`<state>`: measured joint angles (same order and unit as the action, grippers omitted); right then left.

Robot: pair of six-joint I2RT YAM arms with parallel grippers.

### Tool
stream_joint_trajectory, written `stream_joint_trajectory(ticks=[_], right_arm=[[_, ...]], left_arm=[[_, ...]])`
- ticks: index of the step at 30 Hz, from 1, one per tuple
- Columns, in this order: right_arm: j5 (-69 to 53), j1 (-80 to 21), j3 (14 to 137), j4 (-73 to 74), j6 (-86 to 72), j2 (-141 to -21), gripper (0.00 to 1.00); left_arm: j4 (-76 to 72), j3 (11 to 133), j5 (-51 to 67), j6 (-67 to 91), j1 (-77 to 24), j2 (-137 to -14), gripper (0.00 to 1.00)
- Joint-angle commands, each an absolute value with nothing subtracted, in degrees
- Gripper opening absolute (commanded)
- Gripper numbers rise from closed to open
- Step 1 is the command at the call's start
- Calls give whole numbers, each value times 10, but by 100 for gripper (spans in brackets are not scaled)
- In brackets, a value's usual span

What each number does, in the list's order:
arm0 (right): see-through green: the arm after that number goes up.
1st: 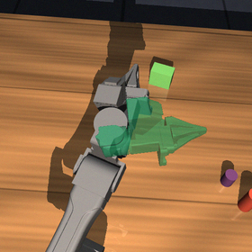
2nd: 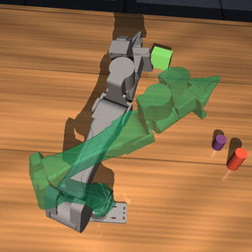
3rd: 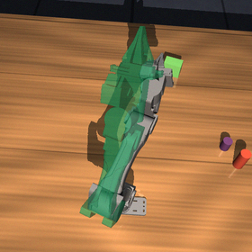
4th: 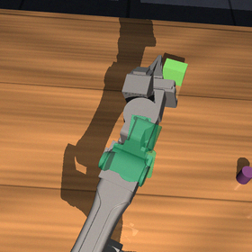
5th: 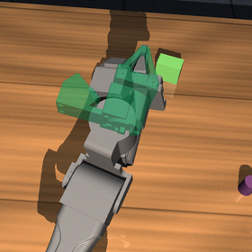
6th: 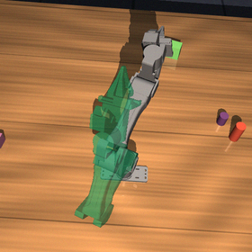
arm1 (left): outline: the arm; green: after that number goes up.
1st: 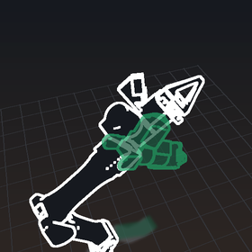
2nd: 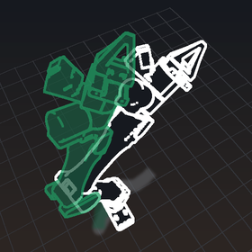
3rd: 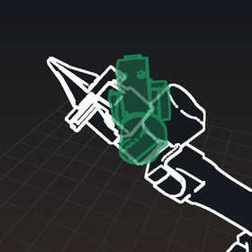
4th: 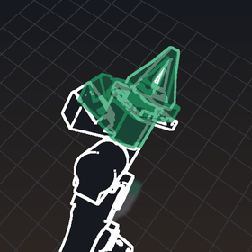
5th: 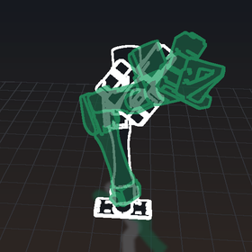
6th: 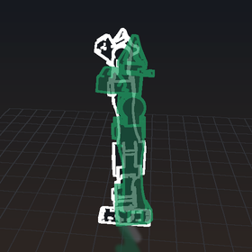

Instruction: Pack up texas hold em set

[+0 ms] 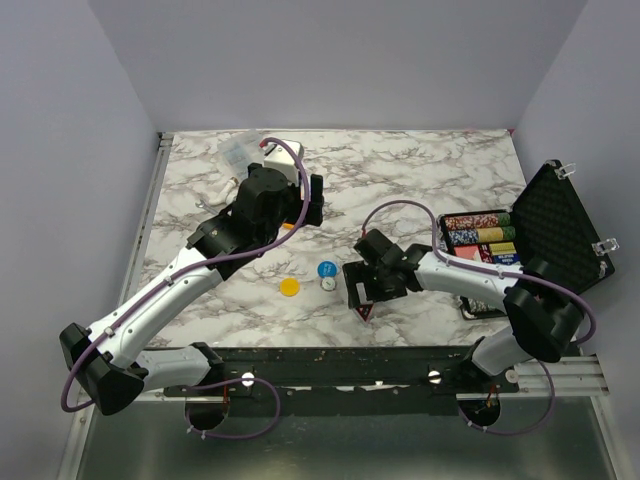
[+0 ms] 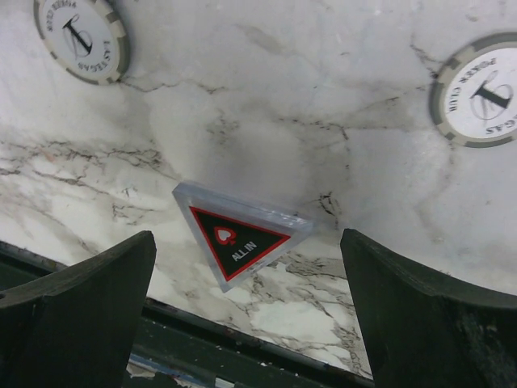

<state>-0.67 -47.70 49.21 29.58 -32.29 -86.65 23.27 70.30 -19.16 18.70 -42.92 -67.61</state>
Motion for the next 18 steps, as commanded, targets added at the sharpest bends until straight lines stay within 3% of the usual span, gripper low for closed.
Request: stream_joint_trajectory(ticks=[1,11,18], right_arm=[[42,-486,485,293,-328,-874,100],[54,-517,511,299,-296,-922,97],[114,-542,546,353,-308,-969,88]], left_arm=[[240,716,-169,190,-428,-665,99],[250,724,-169,192,-428,-675,98],[251,726,-164,193,-428,-676,98]])
